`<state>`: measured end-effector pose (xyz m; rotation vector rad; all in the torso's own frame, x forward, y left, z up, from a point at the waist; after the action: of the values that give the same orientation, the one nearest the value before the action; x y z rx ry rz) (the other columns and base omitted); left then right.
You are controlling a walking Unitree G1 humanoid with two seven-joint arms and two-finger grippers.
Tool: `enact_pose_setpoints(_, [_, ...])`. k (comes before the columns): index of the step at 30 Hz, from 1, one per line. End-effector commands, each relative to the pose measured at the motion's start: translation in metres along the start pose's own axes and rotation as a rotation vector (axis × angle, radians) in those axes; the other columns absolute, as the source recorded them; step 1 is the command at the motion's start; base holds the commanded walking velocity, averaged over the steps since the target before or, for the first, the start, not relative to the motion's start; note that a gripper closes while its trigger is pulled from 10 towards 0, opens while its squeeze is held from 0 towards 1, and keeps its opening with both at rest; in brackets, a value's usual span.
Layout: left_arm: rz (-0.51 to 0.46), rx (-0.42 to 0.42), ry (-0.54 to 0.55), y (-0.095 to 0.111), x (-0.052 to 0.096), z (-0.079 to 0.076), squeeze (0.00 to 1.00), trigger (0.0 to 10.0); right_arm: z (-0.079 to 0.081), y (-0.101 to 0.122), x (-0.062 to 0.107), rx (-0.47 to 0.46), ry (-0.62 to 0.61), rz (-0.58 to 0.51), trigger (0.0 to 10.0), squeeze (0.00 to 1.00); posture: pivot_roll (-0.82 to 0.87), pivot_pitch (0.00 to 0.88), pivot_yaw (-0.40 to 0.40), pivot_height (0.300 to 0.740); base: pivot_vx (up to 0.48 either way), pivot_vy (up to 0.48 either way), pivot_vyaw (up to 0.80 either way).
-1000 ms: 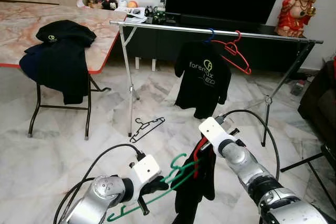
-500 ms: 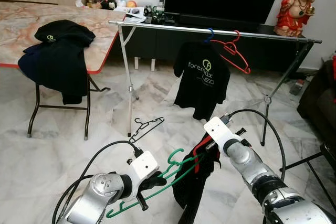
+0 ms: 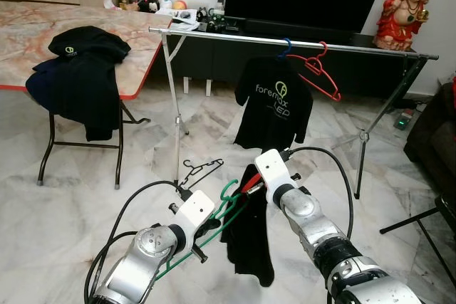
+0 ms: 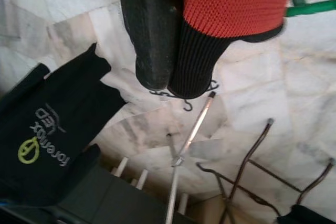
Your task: Hang hanger
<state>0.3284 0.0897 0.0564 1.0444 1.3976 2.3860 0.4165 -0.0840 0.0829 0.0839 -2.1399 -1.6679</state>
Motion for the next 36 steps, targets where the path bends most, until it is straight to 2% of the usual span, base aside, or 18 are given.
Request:
enact_pose_setpoints(1, [0.058,-0.036,0.024,-0.007,-0.002,0.003,0.0,10.0,-0.018,0.009,0.001,-0.028,-0.079,-0.026,10.0,0.0,0.16,0.0,-0.122,0.74,0.0,0.0,0.0])
enact_pose_setpoints(7, [0.118,-0.051,0.05,-0.019,-0.002,0.006,0.0,10.0,-0.053,0.005,0.007,-0.024,-0.222,-0.004,10.0,0.0,0.16,0.0,-0.127,0.74,0.0,0.0,0.0])
enact_pose_setpoints(8, [0.122,-0.055,0.056,-0.02,-0.002,0.007,0.0,10.0,-0.063,0.005,0.01,-0.027,-0.26,0.002,10.0,0.0,0.16,0.0,-0.128,0.74,0.0,0.0,0.0])
enact_pose_setpoints(11, [0.115,-0.057,0.061,-0.018,-0.002,0.009,0.0,10.0,-0.068,0.004,0.011,-0.027,-0.278,0.012,10.0,0.0,0.16,0.0,-0.129,0.74,0.0,0.0,0.0])
enact_pose_setpoints(14, [0.082,-0.059,0.046,-0.012,-0.002,0.007,0.0,10.0,-0.063,0.002,0.009,-0.012,-0.252,0.023,10.0,0.0,0.16,0.0,-0.129,0.74,0.0,0.0,0.0])
enact_pose_setpoints(16, [0.012,-0.04,0.003,-0.001,0.0,0.0,0.0,10.0,-0.051,0.001,0.007,-0.006,-0.198,0.028,10.0,0.0,0.16,0.0,-0.129,0.74,0.0,0.0,0.0])
enact_pose_setpoints(17, [0.012,-0.04,0.003,-0.001,0.0,0.0,0.0,10.0,-0.051,0.001,0.007,-0.006,-0.198,0.028,10.0,0.0,0.16,0.0,-0.129,0.74,0.0,0.0,0.0])
enact_pose_setpoints(23, [-0.097,0.006,-0.063,0.019,0.0,-0.011,0.0,10.0,-0.018,0.005,0.001,-0.011,-0.068,0.0,10.0,0.0,0.16,0.0,-0.127,0.74,0.0,0.0,0.0])
enact_pose_setpoints(24, [-0.129,0.02,-0.08,0.026,0.0,-0.014,0.0,10.0,-0.009,0.009,0.0,-0.027,-0.034,-0.02,10.0,0.0,0.16,0.0,-0.126,0.74,0.0,0.0,0.0])
enact_pose_setpoints(29, [-0.213,0.093,-0.117,0.042,0.001,-0.019,0.0,10.0,0.001,0.014,-0.001,-0.041,0.007,-0.046,10.0,0.0,0.16,0.0,-0.126,0.74,0.0,0.0,0.0])
enact_pose_setpoints(32, [-0.237,0.112,-0.149,0.044,0.003,-0.024,0.0,10.0,0.007,0.017,0.0,-0.032,0.046,-0.074,10.0,0.0,0.15,0.0,-0.125,0.74,0.0,0.0,0.0])
enact_pose_setpoints(36, [-0.217,0.119,-0.094,0.039,-0.002,-0.018,0.0,10.0,0.022,0.027,0.002,-0.044,0.155,-0.127,10.0,0.0,0.15,0.0,-0.126,0.74,0.0,0.0,0.0])
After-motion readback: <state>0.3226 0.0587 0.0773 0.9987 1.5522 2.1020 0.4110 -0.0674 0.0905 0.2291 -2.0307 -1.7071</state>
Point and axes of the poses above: a point about 5 cm out from each wrist's last joint towards the gripper, its own x axis pointing back from the gripper into the wrist, its own y axis along the axis of the wrist's last joint, z = x × y, the point moved 5 cm from there along -x, pointing out of the wrist towards the gripper, and after that the axes turned 7 degrees about -x, right-handed, at the moved point
